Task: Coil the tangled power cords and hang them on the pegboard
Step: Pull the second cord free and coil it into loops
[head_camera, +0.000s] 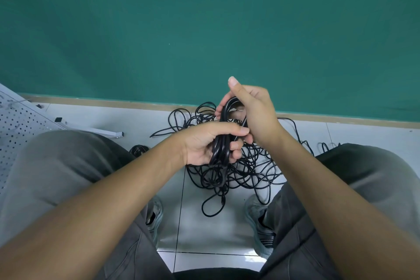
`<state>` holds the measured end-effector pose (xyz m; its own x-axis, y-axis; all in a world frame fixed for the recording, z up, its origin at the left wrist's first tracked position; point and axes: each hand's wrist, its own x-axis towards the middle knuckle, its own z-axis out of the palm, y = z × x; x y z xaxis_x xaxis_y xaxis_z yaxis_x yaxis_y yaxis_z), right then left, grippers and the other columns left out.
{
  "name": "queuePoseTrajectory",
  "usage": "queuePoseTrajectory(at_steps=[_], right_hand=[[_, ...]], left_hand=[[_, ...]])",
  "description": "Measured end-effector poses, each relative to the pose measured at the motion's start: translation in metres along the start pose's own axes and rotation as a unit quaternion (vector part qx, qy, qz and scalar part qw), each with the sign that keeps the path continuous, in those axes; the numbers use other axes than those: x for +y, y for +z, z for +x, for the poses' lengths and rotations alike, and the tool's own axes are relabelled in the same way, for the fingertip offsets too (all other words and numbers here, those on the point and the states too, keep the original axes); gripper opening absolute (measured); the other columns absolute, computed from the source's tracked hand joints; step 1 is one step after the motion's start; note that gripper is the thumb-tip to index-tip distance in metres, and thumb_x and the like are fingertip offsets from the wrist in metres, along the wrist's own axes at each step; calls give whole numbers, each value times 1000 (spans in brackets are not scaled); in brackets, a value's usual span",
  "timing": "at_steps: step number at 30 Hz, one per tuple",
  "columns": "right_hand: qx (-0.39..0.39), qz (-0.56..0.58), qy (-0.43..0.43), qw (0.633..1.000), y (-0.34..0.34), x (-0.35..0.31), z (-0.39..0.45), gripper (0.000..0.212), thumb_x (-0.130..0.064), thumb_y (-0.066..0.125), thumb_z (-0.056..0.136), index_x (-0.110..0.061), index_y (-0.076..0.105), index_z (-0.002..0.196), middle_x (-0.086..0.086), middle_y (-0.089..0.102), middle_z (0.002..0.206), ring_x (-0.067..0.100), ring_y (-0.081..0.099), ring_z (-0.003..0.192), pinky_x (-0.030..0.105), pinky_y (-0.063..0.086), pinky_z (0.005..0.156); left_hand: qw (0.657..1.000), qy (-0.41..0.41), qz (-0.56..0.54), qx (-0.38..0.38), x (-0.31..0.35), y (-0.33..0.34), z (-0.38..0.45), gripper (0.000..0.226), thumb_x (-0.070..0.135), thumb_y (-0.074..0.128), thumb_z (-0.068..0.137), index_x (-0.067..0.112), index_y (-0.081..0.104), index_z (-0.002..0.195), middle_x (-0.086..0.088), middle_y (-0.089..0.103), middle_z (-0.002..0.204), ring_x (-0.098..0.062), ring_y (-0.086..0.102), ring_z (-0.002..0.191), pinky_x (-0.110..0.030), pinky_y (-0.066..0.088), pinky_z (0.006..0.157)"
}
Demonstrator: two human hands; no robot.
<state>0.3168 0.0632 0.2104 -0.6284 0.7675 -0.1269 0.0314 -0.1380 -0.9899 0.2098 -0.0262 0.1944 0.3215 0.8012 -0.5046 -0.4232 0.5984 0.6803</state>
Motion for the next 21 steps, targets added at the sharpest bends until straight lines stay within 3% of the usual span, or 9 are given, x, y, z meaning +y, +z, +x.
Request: queuePoseTrajectory(at_steps=[7, 10, 12, 16, 19, 21], right_hand=[[11, 8, 10, 1000, -3, -4, 2, 45, -33, 57, 104, -9, 65, 67, 16, 64, 66, 30, 62, 62, 53, 49, 73], [-2, -1, 24, 1000, -3, -7, 1, 45, -35, 56, 104, -10, 64, 68, 15, 66, 67, 31, 64, 63, 55, 48, 75], [-15, -4, 26, 1000, -3, -8, 1, 44, -34, 55, 105, -9, 63, 70, 15, 66, 68, 31, 64, 65, 52, 50, 76], [-45, 19, 20, 999, -3, -8, 2, 45, -30, 50, 107, -5, 62, 72, 17, 64, 71, 28, 63, 66, 38, 55, 71], [-57, 21, 24, 998, -6, -5, 3, 46, -34, 46, 109, -6, 65, 78, 15, 67, 78, 30, 65, 77, 41, 56, 79], [-40, -10, 31, 999, -8, -1, 5, 50, -44, 40, 108, -7, 69, 96, 13, 73, 92, 31, 67, 89, 48, 56, 90]], left_hand=[[999, 2, -37, 9, 1, 1, 2, 15, 17, 75, 85, 7, 68, 93, -1, 60, 61, -15, 67, 62, -20, 55, 55], [998, -12, -56, -12, 2, -1, 0, 17, 19, 69, 85, 5, 77, 90, -3, 62, 63, -17, 70, 66, -21, 57, 57], [998, -20, -55, -31, 3, -3, -1, 20, 20, 67, 85, 6, 80, 88, -2, 62, 64, -17, 70, 69, -21, 57, 59], [995, -38, -49, -83, 5, -5, -3, 23, 23, 89, 74, 8, 77, 86, -3, 66, 72, -20, 72, 77, -23, 58, 66], [998, -30, -24, -45, 3, -6, -1, 15, 24, 71, 88, 14, 68, 78, 0, 62, 69, -17, 69, 71, -21, 54, 61], [1000, -10, -12, -17, 4, -5, 1, 19, 26, 67, 94, 16, 62, 77, 4, 57, 64, -13, 65, 66, -21, 53, 61]])
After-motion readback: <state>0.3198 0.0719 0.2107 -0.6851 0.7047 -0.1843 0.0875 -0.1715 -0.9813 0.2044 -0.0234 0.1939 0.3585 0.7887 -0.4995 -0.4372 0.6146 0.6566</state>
